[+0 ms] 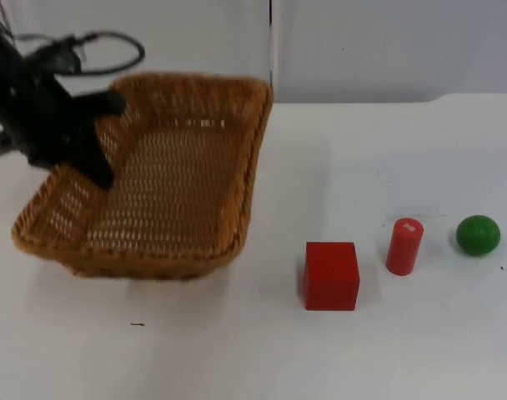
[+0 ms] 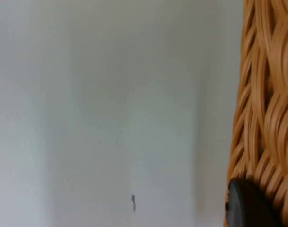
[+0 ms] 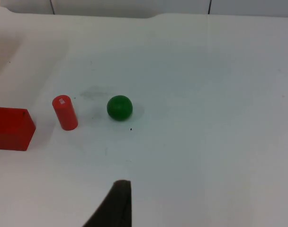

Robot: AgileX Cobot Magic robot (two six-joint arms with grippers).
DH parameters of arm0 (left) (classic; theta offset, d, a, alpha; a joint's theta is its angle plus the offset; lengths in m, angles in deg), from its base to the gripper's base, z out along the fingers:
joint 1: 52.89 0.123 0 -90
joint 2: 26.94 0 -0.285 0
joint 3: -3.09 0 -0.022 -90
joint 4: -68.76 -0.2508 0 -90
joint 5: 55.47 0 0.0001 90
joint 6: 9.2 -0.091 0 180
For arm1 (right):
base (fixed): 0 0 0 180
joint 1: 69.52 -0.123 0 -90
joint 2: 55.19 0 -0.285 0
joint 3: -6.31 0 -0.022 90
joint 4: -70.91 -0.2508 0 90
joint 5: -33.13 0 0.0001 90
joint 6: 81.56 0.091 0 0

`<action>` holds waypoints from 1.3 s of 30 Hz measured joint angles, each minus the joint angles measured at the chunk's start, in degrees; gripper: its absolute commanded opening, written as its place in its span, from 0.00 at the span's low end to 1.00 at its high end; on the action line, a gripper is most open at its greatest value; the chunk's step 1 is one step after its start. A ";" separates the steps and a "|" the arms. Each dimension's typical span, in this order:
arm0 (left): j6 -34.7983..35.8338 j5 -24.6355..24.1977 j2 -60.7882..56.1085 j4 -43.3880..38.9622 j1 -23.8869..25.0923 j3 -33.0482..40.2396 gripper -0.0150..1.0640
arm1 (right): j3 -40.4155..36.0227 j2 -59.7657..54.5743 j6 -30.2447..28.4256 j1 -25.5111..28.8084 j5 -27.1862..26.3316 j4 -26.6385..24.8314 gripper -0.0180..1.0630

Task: Pick up the basket with the left hand and place the object to the left of the red cylinder into the basket with the right hand.

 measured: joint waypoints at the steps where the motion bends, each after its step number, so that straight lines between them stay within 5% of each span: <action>1: 0.30 -0.29 -0.76 0.00 0.00 0.00 0.01 | 0.00 0.00 0.00 0.00 0.00 0.00 0.99; 11: 4.23 -7.39 -9.27 -1.95 0.00 1.83 0.01 | 0.00 0.00 -0.14 0.00 0.00 0.00 0.99; 39: 5.29 -10.51 -38.97 -2.70 0.00 26.28 0.01 | 0.00 0.00 -0.14 0.00 0.00 0.00 0.99</action>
